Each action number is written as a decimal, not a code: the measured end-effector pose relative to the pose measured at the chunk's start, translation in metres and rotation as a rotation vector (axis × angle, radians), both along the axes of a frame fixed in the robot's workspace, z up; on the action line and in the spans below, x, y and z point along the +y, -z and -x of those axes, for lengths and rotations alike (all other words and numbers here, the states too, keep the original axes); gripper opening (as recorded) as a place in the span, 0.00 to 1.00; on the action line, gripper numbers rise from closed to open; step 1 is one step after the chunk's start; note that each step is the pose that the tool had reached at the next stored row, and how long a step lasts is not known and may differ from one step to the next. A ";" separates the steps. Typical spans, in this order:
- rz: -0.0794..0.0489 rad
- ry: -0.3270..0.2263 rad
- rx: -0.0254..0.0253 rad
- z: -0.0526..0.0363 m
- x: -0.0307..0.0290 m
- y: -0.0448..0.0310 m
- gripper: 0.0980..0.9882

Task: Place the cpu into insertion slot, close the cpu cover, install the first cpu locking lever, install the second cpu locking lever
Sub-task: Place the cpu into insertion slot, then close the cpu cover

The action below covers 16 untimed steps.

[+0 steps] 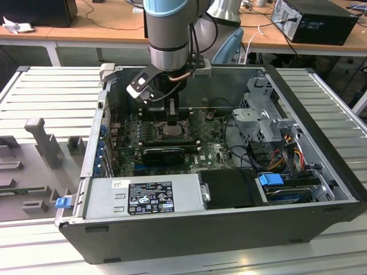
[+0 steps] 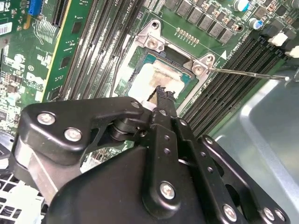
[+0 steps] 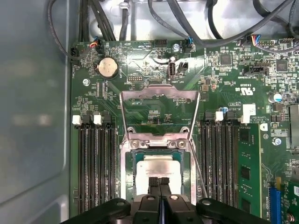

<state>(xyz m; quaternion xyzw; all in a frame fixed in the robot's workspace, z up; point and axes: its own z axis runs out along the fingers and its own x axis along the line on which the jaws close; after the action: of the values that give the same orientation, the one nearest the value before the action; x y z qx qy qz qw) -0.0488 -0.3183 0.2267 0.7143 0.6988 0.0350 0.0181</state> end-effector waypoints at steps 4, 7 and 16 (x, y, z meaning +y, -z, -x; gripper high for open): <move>0.000 0.000 0.0000 0.0000 0.0000 -0.0068 0.01; 0.000 0.000 0.0011 -0.0013 -0.0001 -0.0124 0.01; -0.001 0.002 0.0198 -0.0143 -0.0029 -0.0157 0.01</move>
<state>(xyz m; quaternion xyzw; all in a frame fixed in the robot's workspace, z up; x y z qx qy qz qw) -0.0345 -0.3212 0.2424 0.7152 0.6982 0.0283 0.0108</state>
